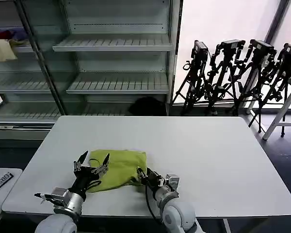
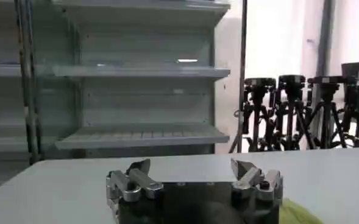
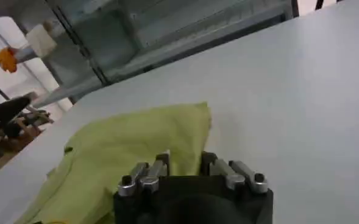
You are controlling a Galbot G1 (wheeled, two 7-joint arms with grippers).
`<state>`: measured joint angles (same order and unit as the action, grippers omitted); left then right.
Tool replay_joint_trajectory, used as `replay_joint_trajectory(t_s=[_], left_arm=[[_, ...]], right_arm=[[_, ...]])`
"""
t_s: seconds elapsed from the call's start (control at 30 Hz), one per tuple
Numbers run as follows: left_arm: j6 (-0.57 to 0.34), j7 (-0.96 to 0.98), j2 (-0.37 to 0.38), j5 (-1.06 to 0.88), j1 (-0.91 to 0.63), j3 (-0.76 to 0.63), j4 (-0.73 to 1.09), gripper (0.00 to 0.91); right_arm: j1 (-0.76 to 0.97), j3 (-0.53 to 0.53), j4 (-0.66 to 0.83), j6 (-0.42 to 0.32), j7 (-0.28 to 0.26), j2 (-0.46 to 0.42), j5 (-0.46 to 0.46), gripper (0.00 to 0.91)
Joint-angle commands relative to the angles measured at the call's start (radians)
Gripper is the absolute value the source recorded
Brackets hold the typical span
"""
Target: Fold and organize the clothes.
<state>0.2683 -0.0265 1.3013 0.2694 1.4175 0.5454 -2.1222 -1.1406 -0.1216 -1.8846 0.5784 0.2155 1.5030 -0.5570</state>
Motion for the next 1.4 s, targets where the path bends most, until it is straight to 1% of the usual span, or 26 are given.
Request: replay_joint_trajectory(t_s=[0.03,0.23,0.63,0.97,1.0,1.03,1.1,1.13,1.2,1.3,1.37,1.4], left_arm=[[-0.008,0.004,0.001,0.019,0.020,0.040,0.005,0.907],[-0.017,0.006,0.002,0.020,0.027,0.044,0.013,0.907],[-0.023,0.006,0.010,0.016,0.037,0.035,0.023,0.907],[-0.028,0.005,0.017,0.009,0.052,0.025,0.024,0.907],[-0.028,0.005,0.017,0.009,0.055,0.024,0.022,0.907],[-0.029,0.005,0.018,0.007,0.060,0.023,0.021,0.907],[-0.031,0.005,0.018,0.007,0.063,0.023,0.020,0.907],[-0.032,0.005,0.019,0.007,0.067,0.024,0.019,0.907],[-0.033,0.006,0.019,0.007,0.071,0.025,0.016,0.907],[-0.037,0.006,0.019,0.007,0.079,0.026,0.016,0.907],[-0.040,0.006,0.020,0.007,0.084,0.026,0.014,0.907],[-0.041,0.006,0.021,0.007,0.087,0.026,0.013,0.907]], right_arm=[[0.009,-0.011,0.003,0.004,0.016,-0.003,-0.028,0.000],[0.011,-0.057,-0.016,0.003,0.024,-0.027,-0.034,0.000],[-0.043,-0.166,-0.071,0.002,0.007,-0.188,-0.084,0.000],[-0.083,-0.242,-0.094,0.001,-0.001,-0.215,-0.093,0.000],[-0.084,-0.246,-0.096,0.001,0.002,-0.218,-0.092,0.232],[-0.086,-0.250,-0.096,0.001,-0.001,-0.219,-0.087,0.907],[-0.092,-0.252,-0.102,-0.001,-0.012,-0.219,-0.041,0.907],[-0.100,-0.254,-0.110,-0.003,-0.027,-0.216,0.004,0.907],[-0.113,-0.253,-0.129,-0.017,-0.046,-0.215,0.028,0.907],[-0.137,-0.234,-0.157,-0.046,-0.071,-0.219,0.122,0.907],[-0.149,-0.224,-0.170,-0.058,-0.084,-0.217,0.165,0.907],[-0.156,-0.219,-0.180,-0.070,-0.099,-0.215,0.197,0.907]])
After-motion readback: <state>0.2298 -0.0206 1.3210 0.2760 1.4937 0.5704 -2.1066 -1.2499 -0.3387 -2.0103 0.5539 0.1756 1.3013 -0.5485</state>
